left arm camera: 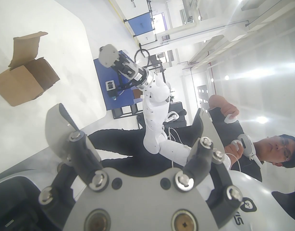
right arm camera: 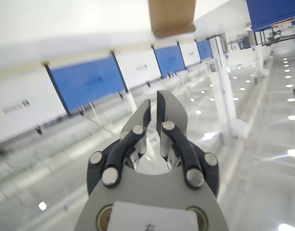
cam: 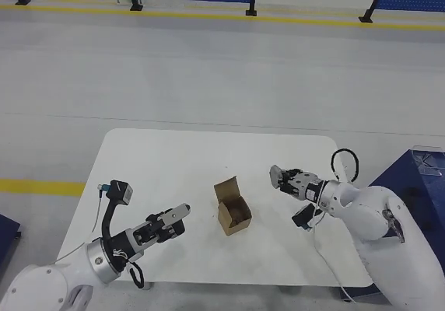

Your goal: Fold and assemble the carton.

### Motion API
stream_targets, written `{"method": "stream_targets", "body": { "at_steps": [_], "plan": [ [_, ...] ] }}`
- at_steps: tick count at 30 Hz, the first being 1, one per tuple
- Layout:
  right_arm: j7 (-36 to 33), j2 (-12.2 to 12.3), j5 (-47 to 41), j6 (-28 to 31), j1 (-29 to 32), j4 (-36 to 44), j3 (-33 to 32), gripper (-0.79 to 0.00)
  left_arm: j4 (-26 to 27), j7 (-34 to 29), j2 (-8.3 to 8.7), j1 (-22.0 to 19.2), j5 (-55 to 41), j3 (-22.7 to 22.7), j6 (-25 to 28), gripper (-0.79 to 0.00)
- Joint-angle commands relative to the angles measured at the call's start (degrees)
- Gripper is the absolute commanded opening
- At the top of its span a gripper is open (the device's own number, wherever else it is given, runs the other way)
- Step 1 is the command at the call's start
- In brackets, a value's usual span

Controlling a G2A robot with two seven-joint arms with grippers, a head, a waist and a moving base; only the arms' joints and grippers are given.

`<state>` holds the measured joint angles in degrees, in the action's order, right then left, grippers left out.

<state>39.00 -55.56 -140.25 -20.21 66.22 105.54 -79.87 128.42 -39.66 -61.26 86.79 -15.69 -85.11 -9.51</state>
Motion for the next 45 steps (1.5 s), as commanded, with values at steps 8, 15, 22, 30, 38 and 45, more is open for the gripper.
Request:
{"method": "stream_targets", "body": {
  "at_steps": [8, 15, 22, 30, 38, 45],
  "plan": [
    [-66.5, 1.5, 56.4, -21.4, 4.5, -5.8, -5.0, -0.785, 0.0, 0.0, 0.00, 0.0, 0.0, 0.0, 0.0, 0.000],
    [-101.8, 2.0, 82.2, 2.4, -1.2, -19.5, -0.8, -0.785, 0.0, 0.0, 0.00, 0.0, 0.0, 0.0, 0.0, 0.000],
    [-101.8, 2.0, 82.2, 2.4, -1.2, -19.5, -0.8, -0.068, 0.0, 0.0, 0.00, 0.0, 0.0, 0.0, 0.0, 0.000],
    [-101.8, 2.0, 82.2, 2.4, -1.2, -19.5, -0.8, -0.068, 0.0, 0.0, 0.00, 0.0, 0.0, 0.0, 0.0, 0.000],
    [-106.7, 5.5, 116.3, 0.7, -4.5, -16.4, -4.6, 0.000, -4.8, -1.7, 0.02, -9.2, 20.7, 13.8, -13.1, 0.000],
    [-107.5, 7.1, 142.1, -2.8, -13.9, -18.8, 0.9, 0.000, -18.4, -0.4, -3.39, -27.3, 38.9, 35.4, -29.9, 0.000]
  ]
}}
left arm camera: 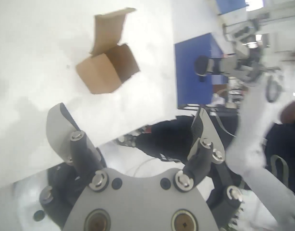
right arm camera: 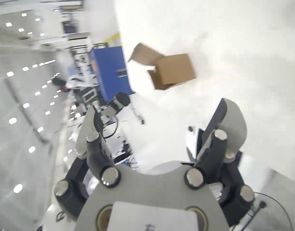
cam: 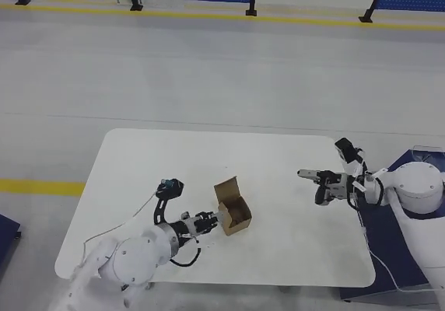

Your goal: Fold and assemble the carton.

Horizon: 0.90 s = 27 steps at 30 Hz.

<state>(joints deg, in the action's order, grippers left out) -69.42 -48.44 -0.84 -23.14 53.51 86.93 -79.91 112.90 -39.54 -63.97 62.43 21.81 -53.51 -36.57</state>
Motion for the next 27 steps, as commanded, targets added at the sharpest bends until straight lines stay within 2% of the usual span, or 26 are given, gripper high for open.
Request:
{"method": "stream_targets", "body": {
  "at_steps": [1, 5, 8, 10, 12, 14, 18, 20, 24, 27],
  "plan": [
    [1.0, -0.1, 2.7, 0.1, -1.2, -0.1, 0.9, 0.000, -5.3, -0.8, -1.28, -5.1, 2.5, 5.7, -4.8, 0.000],
    [1.0, -0.1, 2.7, 0.1, -1.2, -0.1, 0.9, 0.000, -13.0, -2.3, -3.58, -11.9, 5.4, 11.9, -11.6, 0.000],
    [1.0, -0.1, 2.7, 0.1, -1.2, -0.1, 0.9, 0.000, -16.7, -3.1, -4.93, -15.0, 5.3, 14.1, -14.2, 0.000],
    [2.2, -0.1, 3.3, 0.7, -0.8, 0.0, 1.0, 0.000, -18.4, -3.5, -5.57, -16.3, 5.3, 15.1, -14.8, 0.000],
    [5.2, 0.1, 7.5, 0.6, 0.1, -0.3, 1.7, 0.000, -19.9, -3.8, -6.11, -17.2, 4.8, 15.6, -14.7, 0.000],
    [4.5, 0.0, 9.0, 0.8, -0.6, -0.8, 3.4, 0.000, -21.3, -4.1, -6.63, -18.0, 4.8, 16.4, -14.8, 0.000],
    [4.6, -0.7, 14.7, 1.9, -4.1, -2.1, 9.7, 0.000, -23.7, -3.7, -7.52, -19.3, 4.2, 16.6, -15.4, 0.000],
    [4.1, -1.6, 14.4, 2.7, -6.2, -3.3, 13.5, 0.000, -24.2, -4.2, -7.81, -19.4, 3.5, 16.6, -15.3, 0.000],
    [4.5, -4.1, 15.0, 4.2, -11.1, -7.9, 22.0, 0.000, -23.1, -2.6, -7.83, -18.2, 1.1, 13.8, -14.9, 0.000],
    [4.1, -6.2, 12.3, 6.6, -14.2, -11.4, 27.4, 0.000, -21.5, -4.0, -7.40, -16.8, -2.0, 10.7, -13.8, 0.000]
  ]
}}
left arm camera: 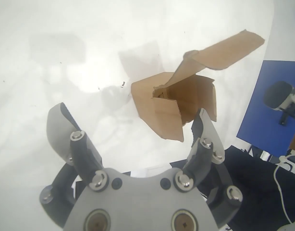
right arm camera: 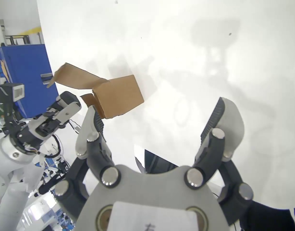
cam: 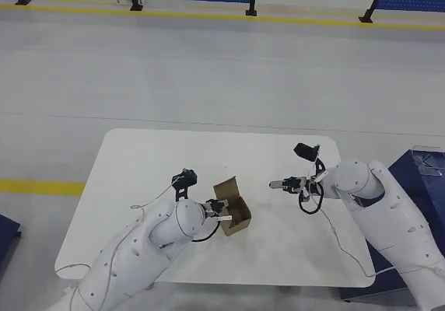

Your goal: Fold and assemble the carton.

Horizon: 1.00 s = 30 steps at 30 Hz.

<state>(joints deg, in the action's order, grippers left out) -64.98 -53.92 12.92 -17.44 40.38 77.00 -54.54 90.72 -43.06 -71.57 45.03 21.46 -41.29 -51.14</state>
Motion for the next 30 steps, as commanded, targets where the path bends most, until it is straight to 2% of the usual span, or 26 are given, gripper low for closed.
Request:
{"method": "stream_targets", "body": {
  "at_steps": [1, 5, 10, 30],
  "plan": [
    [-0.5, -1.4, -2.4, 1.2, -2.0, -2.9, 3.5, 0.000, 1.0, 0.2, 0.48, 1.3, -1.8, -2.9, 0.6, 0.000],
    [0.5, -3.9, -3.1, 2.5, -4.9, -6.9, 8.6, 0.000, 2.9, 0.0, 1.53, 4.0, -0.6, -5.5, -0.2, 0.000],
    [1.6, -6.0, -4.1, 3.1, -6.9, -10.5, 12.0, 0.000, 0.8, -1.9, 1.77, 5.0, -0.2, -5.0, 2.6, 0.000],
    [3.8, -11.1, -2.5, 2.5, -9.5, -16.9, 18.7, 0.000, -9.4, -1.5, -1.40, 0.6, -3.4, -0.4, 7.3, 0.000]
  ]
}}
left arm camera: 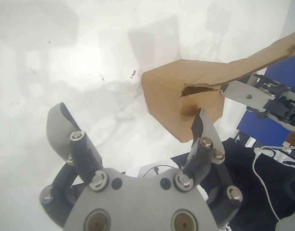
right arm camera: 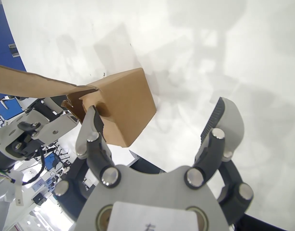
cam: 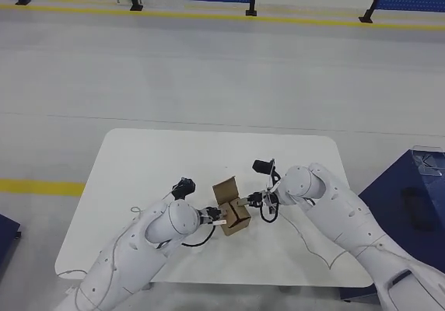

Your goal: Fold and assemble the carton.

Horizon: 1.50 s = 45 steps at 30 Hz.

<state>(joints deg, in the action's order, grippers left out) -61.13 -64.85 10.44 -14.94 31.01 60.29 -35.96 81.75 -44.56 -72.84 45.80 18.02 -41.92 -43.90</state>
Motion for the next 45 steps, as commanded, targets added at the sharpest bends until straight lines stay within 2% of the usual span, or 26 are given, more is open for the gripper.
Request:
{"method": "stream_targets", "body": {
  "at_steps": [1, 14, 21, 26, 32, 36, 38, 41, 45],
  "plan": [
    [-0.1, -0.3, 0.0, 0.0, -0.2, -0.3, 0.2, 0.000, -0.9, 0.0, -0.27, -0.4, 0.0, 0.4, 0.1, 0.000],
    [-0.3, -1.8, 2.0, -0.9, -0.4, -0.6, 1.1, 0.000, -5.9, -0.3, -1.97, -1.9, -2.5, 1.3, 1.4, 0.000],
    [-1.0, -2.1, 4.8, -1.6, -0.3, 0.6, 1.5, 0.000, -4.1, -0.8, -1.61, -1.0, -2.3, -0.2, 1.5, 0.000],
    [-2.2, -1.9, 4.1, -1.6, -0.9, 0.6, -0.5, 0.000, 0.8, -0.6, -0.32, 1.8, -2.1, -4.2, 1.2, 0.000],
    [-5.5, 1.1, 2.8, 0.2, 0.7, 4.8, -7.9, 0.000, 9.2, -0.3, 2.43, 7.1, 0.5, -12.8, -0.3, 0.000],
    [-10.6, 4.2, 2.3, 1.3, 5.5, 11.0, -14.4, 0.000, 11.0, 4.8, 3.06, 8.8, 0.3, -17.9, 0.8, 0.000],
    [-13.8, 5.6, 2.0, 2.0, 8.8, 14.4, -17.1, 0.000, 9.8, 6.9, 2.79, 8.2, -0.2, -18.0, 2.5, 0.000],
    [-18.8, 7.2, 3.5, 3.5, 13.4, 18.4, -18.5, 0.000, 5.5, 9.5, 1.78, 5.3, -0.4, -15.6, 2.1, 0.000],
    [-17.5, 8.0, 8.0, 3.4, 17.7, 21.3, -18.1, 0.000, -2.1, 9.1, -0.10, -0.7, 0.8, -9.4, 3.0, 0.000]
  ]
}}
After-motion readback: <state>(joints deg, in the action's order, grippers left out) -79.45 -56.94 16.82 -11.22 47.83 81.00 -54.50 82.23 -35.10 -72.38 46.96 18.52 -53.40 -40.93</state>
